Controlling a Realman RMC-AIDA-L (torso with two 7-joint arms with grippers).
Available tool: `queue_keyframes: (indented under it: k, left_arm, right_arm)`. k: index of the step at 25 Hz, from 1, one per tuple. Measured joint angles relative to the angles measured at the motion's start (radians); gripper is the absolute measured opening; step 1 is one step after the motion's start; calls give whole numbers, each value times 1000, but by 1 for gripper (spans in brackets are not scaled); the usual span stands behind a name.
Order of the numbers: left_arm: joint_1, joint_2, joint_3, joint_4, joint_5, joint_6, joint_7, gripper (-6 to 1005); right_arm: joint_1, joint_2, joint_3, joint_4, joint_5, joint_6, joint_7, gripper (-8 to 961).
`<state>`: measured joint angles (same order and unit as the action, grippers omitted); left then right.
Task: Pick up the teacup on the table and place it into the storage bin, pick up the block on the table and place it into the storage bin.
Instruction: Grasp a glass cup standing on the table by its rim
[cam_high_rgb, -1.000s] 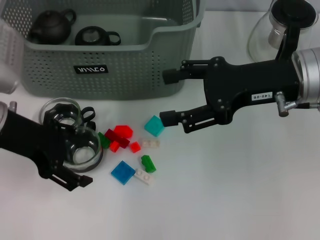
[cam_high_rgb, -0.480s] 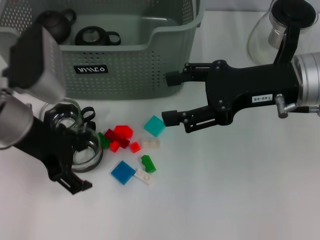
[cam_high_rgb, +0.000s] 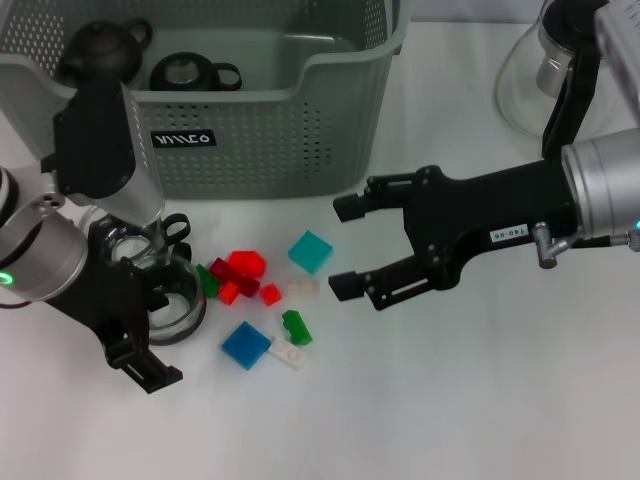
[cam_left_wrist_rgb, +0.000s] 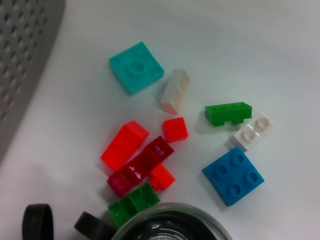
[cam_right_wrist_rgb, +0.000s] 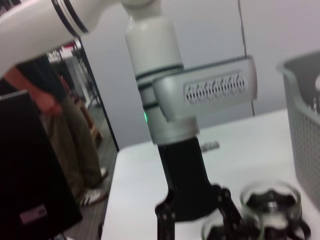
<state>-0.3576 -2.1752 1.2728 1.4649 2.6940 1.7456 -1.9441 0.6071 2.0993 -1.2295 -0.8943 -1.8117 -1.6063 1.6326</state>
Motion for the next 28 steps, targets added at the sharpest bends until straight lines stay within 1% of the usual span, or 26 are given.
queue_keyframes:
  k: [5, 9, 13, 28]
  left_arm:
    - [1, 0, 13, -12, 1, -5, -12, 938]
    - [1, 0, 18, -14, 1, -13, -15, 937]
    - [0, 0, 23, -16, 2, -17, -31, 937]
    - [-11, 4, 39, -24, 1, 4, -65, 937]
  right_arm:
    - [33, 0, -1, 12, -86, 18, 59, 947]
    - [58, 2, -34, 24, -132, 52, 100, 947]
    - [74, 2, -55, 34, -134, 67, 115, 948]
    - [77, 2, -41, 46, -126, 82, 112, 947]
